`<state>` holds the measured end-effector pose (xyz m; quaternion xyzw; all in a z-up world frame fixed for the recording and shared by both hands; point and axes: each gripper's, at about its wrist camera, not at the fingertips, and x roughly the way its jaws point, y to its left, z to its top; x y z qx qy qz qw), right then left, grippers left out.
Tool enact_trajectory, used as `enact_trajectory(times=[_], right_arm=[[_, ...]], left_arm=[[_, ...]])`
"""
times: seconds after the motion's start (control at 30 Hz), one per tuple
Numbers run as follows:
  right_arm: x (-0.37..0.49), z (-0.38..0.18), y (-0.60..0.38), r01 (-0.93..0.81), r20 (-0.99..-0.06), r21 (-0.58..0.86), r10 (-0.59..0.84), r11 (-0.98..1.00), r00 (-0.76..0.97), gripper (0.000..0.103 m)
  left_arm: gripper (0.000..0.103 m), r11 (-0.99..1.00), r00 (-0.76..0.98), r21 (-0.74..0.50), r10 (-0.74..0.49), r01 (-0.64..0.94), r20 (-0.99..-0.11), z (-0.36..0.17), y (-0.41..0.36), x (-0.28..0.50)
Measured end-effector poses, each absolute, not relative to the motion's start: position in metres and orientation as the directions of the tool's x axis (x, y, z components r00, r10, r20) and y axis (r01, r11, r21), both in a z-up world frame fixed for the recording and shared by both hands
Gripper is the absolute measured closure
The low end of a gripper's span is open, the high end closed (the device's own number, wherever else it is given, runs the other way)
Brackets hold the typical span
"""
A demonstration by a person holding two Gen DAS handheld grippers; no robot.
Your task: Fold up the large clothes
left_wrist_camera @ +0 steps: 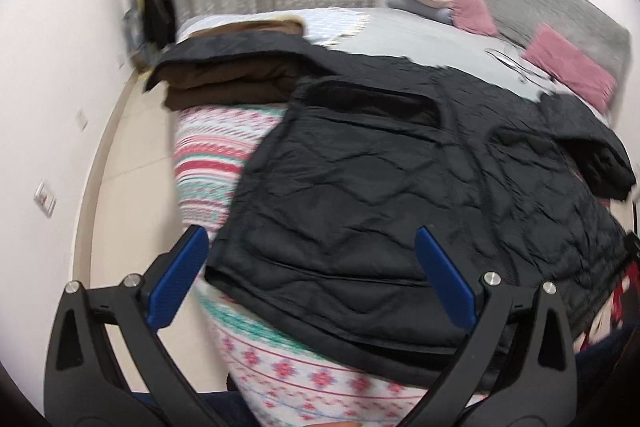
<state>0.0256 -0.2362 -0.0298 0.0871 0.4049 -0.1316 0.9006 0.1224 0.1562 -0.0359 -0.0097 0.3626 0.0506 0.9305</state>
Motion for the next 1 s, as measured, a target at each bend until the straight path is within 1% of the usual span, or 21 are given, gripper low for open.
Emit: enact_trajectory(times=[0.07,0.1,0.17,0.23,0.27,0.33,0.37,0.4,0.43,0.47,0.5,0.53,0.57,0.6,0.63,0.7,0.77,0.83,0.93,1.0], right_arm=[[0.029,-0.038,-0.262,0.357,-0.772,0.105,-0.151,0.928,0.618,0.0],[0.03,-0.042,-0.275,0.395,-0.778,0.112,-0.167,0.912,0.605,0.0],[0.034,-0.054,-0.297,0.464,-0.796,0.065,-0.235,0.884,0.558,0.0],[0.04,-0.068,-0.314,0.514,-0.825,0.011,-0.283,0.858,0.489,0.0],[0.041,-0.075,-0.321,0.534,-0.834,0.017,-0.282,0.845,0.474,0.0],[0.043,-0.091,-0.335,0.562,-0.858,0.062,-0.243,0.825,0.453,0.0],[0.045,-0.102,-0.341,0.569,-0.877,0.103,-0.196,0.816,0.439,0.0],[0.046,-0.111,-0.343,0.572,-0.889,0.141,-0.151,0.808,0.432,0.001],[0.047,-0.115,-0.341,0.567,-0.893,0.167,-0.121,0.806,0.434,0.003],[0.048,-0.12,-0.339,0.551,-0.894,0.207,-0.074,0.808,0.443,0.018],[0.049,-0.121,-0.338,0.54,-0.892,0.226,-0.05,0.811,0.449,0.048],[0.049,-0.121,-0.336,0.529,-0.889,0.252,-0.021,0.81,0.457,0.061],[0.05,-0.119,-0.335,0.514,-0.88,0.282,0.005,0.81,0.475,0.078],[0.049,-0.116,-0.332,0.505,-0.874,0.29,0.01,0.813,0.486,0.088],[0.048,-0.113,-0.333,0.501,-0.868,0.29,0.003,0.815,0.497,0.09],[0.043,-0.1,-0.336,0.509,-0.855,0.265,-0.045,0.819,0.517,0.094],[0.038,-0.083,-0.341,0.514,-0.837,0.263,-0.072,0.816,0.542,0.095],[0.038,-0.072,-0.347,0.522,-0.826,0.26,-0.092,0.813,0.556,0.096],[0.035,-0.062,-0.356,0.549,-0.821,0.231,-0.142,0.803,0.552,0.096],[0.035,-0.068,-0.358,0.568,-0.837,0.201,-0.162,0.798,0.523,0.096]], left_arm=[[0.0,0.988,0.722,0.01,0.119,-0.154,-0.682,-0.039,0.173,0.127],[0.0,0.986,0.714,0.013,0.128,-0.165,-0.688,-0.04,0.178,0.129],[0.0,0.98,0.686,0.024,0.154,-0.195,-0.712,-0.048,0.188,0.139],[0.0,0.976,0.654,0.004,0.149,-0.218,-0.742,-0.054,0.199,0.151],[0.0,0.973,0.63,-0.022,0.132,-0.231,-0.765,-0.06,0.206,0.159],[0.0,0.962,0.593,-0.083,0.092,-0.261,-0.8,-0.07,0.218,0.172],[0.0,0.95,0.57,-0.105,0.087,-0.294,-0.817,-0.077,0.223,0.178],[0.003,0.942,0.552,-0.114,0.085,-0.316,-0.83,-0.084,0.225,0.183],[0.009,0.941,0.542,-0.118,0.078,-0.318,-0.837,-0.088,0.224,0.186],[0.013,0.945,0.536,-0.118,0.069,-0.306,-0.841,-0.091,0.221,0.188],[0.021,0.953,0.537,-0.106,0.065,-0.282,-0.841,-0.092,0.215,0.188],[0.03,0.962,0.542,-0.087,0.069,-0.258,-0.838,-0.093,0.208,0.187],[0.037,0.97,0.547,-0.067,0.076,-0.236,-0.834,-0.093,0.202,0.186],[0.057,0.975,0.551,-0.039,0.091,-0.219,-0.83,-0.093,0.198,0.184],[0.077,0.976,0.549,-0.014,0.111,-0.218,-0.829,-0.093,0.197,0.182],[0.096,0.974,0.544,-0.037,0.093,-0.224,-0.834,-0.094,0.203,0.177],[0.097,0.972,0.545,-0.105,0.027,-0.209,-0.838,-0.093,0.21,0.167],[0.097,0.976,0.558,-0.139,-0.023,-0.166,-0.829,-0.086,0.219,0.161],[0.097,0.987,0.587,-0.125,-0.043,-0.1,-0.808,-0.081,0.209,0.141],[0.097,0.988,0.585,-0.109,-0.026,-0.107,-0.811,-0.081,0.207,0.141]])
